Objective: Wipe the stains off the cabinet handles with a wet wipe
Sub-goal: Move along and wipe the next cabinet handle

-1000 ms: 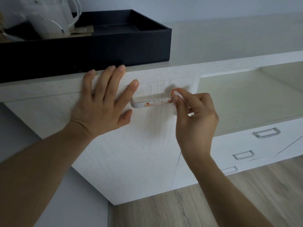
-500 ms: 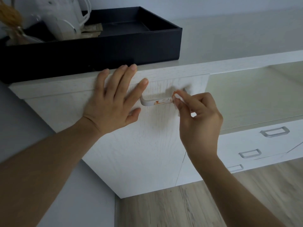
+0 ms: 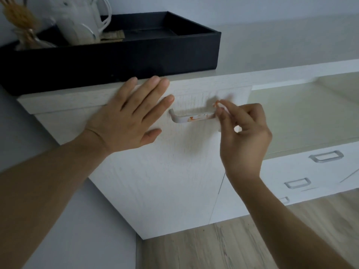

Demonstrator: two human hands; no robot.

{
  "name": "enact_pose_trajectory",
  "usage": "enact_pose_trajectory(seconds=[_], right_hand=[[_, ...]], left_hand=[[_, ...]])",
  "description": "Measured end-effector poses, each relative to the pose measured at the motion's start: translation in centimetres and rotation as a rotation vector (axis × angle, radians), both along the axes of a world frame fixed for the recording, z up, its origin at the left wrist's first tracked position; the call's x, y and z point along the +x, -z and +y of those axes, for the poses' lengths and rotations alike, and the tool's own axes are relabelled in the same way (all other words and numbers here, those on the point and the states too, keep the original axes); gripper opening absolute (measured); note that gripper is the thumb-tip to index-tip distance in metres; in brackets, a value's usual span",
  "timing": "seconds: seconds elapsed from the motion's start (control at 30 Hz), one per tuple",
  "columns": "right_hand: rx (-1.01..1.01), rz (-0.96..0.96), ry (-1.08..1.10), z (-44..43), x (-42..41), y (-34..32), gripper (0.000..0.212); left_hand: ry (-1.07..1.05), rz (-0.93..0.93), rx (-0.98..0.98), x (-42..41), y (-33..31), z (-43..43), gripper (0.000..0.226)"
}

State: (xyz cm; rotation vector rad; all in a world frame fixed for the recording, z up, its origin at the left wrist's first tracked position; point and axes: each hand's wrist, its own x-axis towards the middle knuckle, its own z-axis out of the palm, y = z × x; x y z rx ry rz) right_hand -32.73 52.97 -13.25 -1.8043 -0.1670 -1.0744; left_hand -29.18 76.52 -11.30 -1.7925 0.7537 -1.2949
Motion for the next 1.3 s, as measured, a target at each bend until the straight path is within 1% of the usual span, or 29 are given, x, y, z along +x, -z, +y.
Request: enact_pose_trajectory(seconds=[0.07, 0.1, 0.2, 0.3, 0.4, 0.5, 0.63, 0.7, 0.93, 1.03, 1.13, 1.17, 1.23, 1.27, 1.3], right_hand=[[-0.098, -0.021, 0.019, 0.5, -0.3, 0.4, 0.013], [-0.112, -0.021, 0.018, 0.5, -0.4, 0.5, 0.013], [-0.036, 0.0, 0.006, 0.4, -0.3, 0.5, 0.014], [-0.069, -0.031, -0.003, 0.8, -0.4, 0.6, 0.014], [0.036, -0.022, 0.005, 1.5, -0.3, 0.8, 0.016], [0.037, -0.043, -0.05, 1.5, -0.6, 1.3, 0.017], [0.302, 0.025, -0.063, 0.1, -0.3, 1.5, 0.025], [0.333, 0.045, -0.093, 0.3, -0.2, 1.5, 0.028], [0.325, 0.01, -0.106, 0.3, 0.0, 2.0, 0.024], [0.273, -0.044, -0.098, 0.7, -0.1, 2.2, 0.024], [0.333, -0.038, -0.087, 1.1, 0.0, 2.5, 0.017], [0.314, -0.038, -0.09, 1.5, -0.2, 2.6, 0.015], [0.209, -0.05, -0.096, 2.4, -0.8, 2.8, 0.014], [0.207, -0.06, -0.095, 2.5, -0.9, 2.9, 0.016], [0.252, -0.066, -0.082, 2.3, -0.8, 2.7, 0.017]], left_hand=[[0.0, 0.005, 0.001, 0.0, 0.1, 0.0, 0.075], [-0.003, 0.0, 0.001, -0.1, 0.1, 0.1, 0.076], [0.001, 0.003, -0.007, 0.0, 0.2, 0.1, 0.077], [-0.001, 0.005, -0.008, -0.1, 0.2, 0.0, 0.077], [-0.004, -0.014, 0.0, -0.1, 0.2, 0.0, 0.077], [-0.004, -0.007, 0.0, -0.1, 0.3, 0.0, 0.078], [-0.013, 0.005, -0.004, -0.1, 0.4, 0.1, 0.077], [-0.01, 0.011, -0.002, -0.1, 0.4, 0.1, 0.077], [-0.015, -0.002, -0.001, -0.2, 0.4, 0.0, 0.079], [-0.019, 0.0, -0.005, -0.2, 0.5, 0.0, 0.079], [-0.01, 0.003, -0.009, 0.0, 0.6, 0.0, 0.079], [-0.006, 0.0, -0.011, 0.0, 0.6, 0.0, 0.079], [0.002, -0.001, -0.021, 0.0, 0.7, -0.1, 0.079], [0.007, 0.003, -0.026, 0.0, 0.7, 0.0, 0.078], [0.011, 0.008, -0.027, 0.0, 0.8, 0.0, 0.078]])
